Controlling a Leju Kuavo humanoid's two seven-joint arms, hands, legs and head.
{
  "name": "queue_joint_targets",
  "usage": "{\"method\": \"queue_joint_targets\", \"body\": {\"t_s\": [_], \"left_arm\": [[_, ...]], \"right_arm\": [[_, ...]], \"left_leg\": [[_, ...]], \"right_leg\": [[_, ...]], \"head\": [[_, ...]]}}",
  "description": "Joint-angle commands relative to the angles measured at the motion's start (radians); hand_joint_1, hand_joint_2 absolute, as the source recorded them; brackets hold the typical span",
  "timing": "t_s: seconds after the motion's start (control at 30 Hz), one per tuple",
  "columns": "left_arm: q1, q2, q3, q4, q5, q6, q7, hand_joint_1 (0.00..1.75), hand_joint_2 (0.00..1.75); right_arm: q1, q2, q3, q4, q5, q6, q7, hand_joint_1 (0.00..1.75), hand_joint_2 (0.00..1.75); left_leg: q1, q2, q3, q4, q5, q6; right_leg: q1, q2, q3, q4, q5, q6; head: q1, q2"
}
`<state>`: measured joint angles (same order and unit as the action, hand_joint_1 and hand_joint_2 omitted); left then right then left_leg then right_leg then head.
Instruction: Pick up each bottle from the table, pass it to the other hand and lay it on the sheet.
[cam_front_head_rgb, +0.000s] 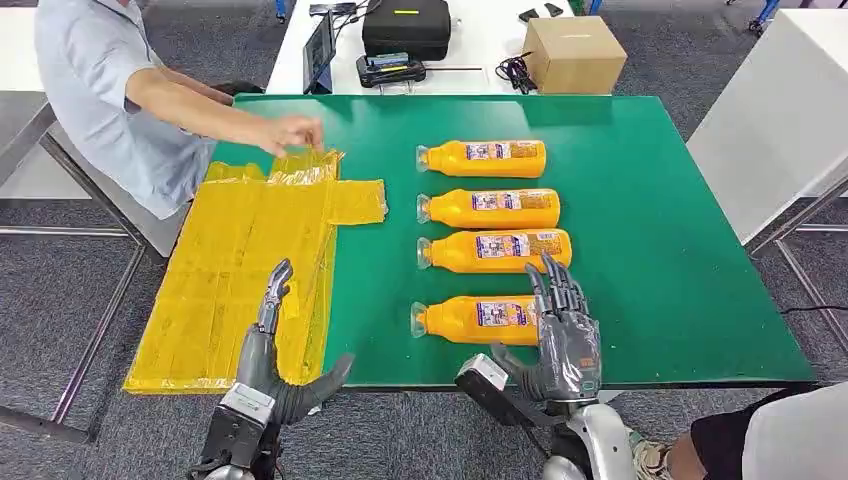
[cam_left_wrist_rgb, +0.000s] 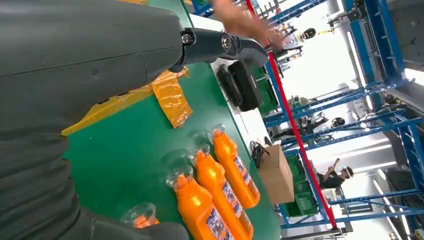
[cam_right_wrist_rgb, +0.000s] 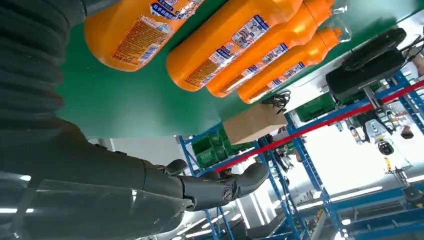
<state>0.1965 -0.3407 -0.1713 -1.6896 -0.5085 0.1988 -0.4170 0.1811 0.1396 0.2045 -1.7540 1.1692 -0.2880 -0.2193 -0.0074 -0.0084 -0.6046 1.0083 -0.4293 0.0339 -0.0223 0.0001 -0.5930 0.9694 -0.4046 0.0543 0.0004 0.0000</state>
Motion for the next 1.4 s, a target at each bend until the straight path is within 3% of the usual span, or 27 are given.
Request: {"method": "queue_joint_targets", "body": {"t_s": [0.03, 0.47, 0.53, 0.63, 0.97, 1.03, 1.23, 1.4], "left_arm": [[-0.023, -0.008, 0.015, 0.051, 0.005, -0.003, 0.005, 0.00, 1.75], [-0.057, -0.008, -0.028, 0.111, -0.042, -0.017, 0.084, 0.00, 1.75], [-0.029, -0.008, -0.019, 0.069, -0.120, 0.059, 0.055, 0.00, 1.75], [-0.009, -0.008, 0.000, 0.026, -0.130, 0.042, 0.068, 0.00, 1.75], [-0.053, -0.008, -0.011, 0.081, -0.077, -0.019, 0.091, 0.00, 1.75], [-0.052, -0.008, -0.021, 0.069, -0.085, -0.012, 0.084, 0.00, 1.75], [-0.040, -0.008, -0.029, 0.047, -0.088, -0.017, 0.100, 0.00, 1.75], [-0.053, -0.008, -0.032, 0.067, -0.090, -0.038, 0.101, 0.00, 1.75]], "right_arm": [[-0.009, -0.001, -0.026, 0.012, -0.001, 0.009, 0.001, 0.00, 1.75], [-0.038, -0.015, -0.047, 0.078, 0.010, 0.087, 0.008, 0.00, 1.75], [0.019, 0.028, -0.058, 0.013, 0.026, 0.062, -0.004, 0.00, 1.75], [0.051, 0.011, -0.034, -0.020, 0.067, 0.095, 0.031, 0.00, 1.75], [-0.088, -0.036, -0.094, 0.165, 0.094, 0.158, 0.077, 0.00, 1.75], [-0.096, -0.036, -0.099, 0.179, 0.112, 0.160, 0.080, 0.00, 1.75], [-0.103, -0.035, -0.086, 0.193, 0.137, 0.168, 0.083, 0.00, 1.75], [-0.175, -0.037, -0.078, 0.278, 0.131, 0.191, 0.084, 0.00, 1.75]], "left_leg": [[0.001, 0.000, 0.004, 0.000, -0.002, -0.002], [0.001, -0.001, 0.004, -0.001, -0.001, -0.001], [0.001, 0.000, 0.004, -0.001, -0.001, -0.002], [0.001, -0.001, 0.004, 0.000, -0.002, -0.002], [0.001, 0.001, 0.003, -0.001, 0.000, -0.001], [0.004, 0.001, 0.007, 0.000, -0.002, -0.004], [0.001, 0.000, 0.003, -0.001, -0.001, -0.002], [0.002, 0.003, 0.006, 0.000, -0.002, -0.003]], "right_leg": [[0.001, -0.001, 0.004, -0.001, -0.001, -0.002], [0.001, -0.001, 0.004, -0.002, -0.001, -0.002], [0.002, -0.001, 0.005, -0.002, -0.001, -0.002], [0.002, -0.002, 0.005, 0.000, -0.003, -0.003], [0.001, 0.000, 0.004, -0.002, 0.000, -0.002], [0.004, 0.000, 0.009, -0.003, -0.001, -0.005], [0.002, -0.001, 0.004, -0.001, -0.001, -0.002], [0.002, 0.003, 0.006, -0.002, -0.001, -0.003]], "head": [[0.000, 0.000], [0.000, 0.000], [0.000, 0.000], [0.000, 0.000], [0.000, 0.000], [0.000, 0.000], [0.000, 0.000], [0.000, 0.000]]}}
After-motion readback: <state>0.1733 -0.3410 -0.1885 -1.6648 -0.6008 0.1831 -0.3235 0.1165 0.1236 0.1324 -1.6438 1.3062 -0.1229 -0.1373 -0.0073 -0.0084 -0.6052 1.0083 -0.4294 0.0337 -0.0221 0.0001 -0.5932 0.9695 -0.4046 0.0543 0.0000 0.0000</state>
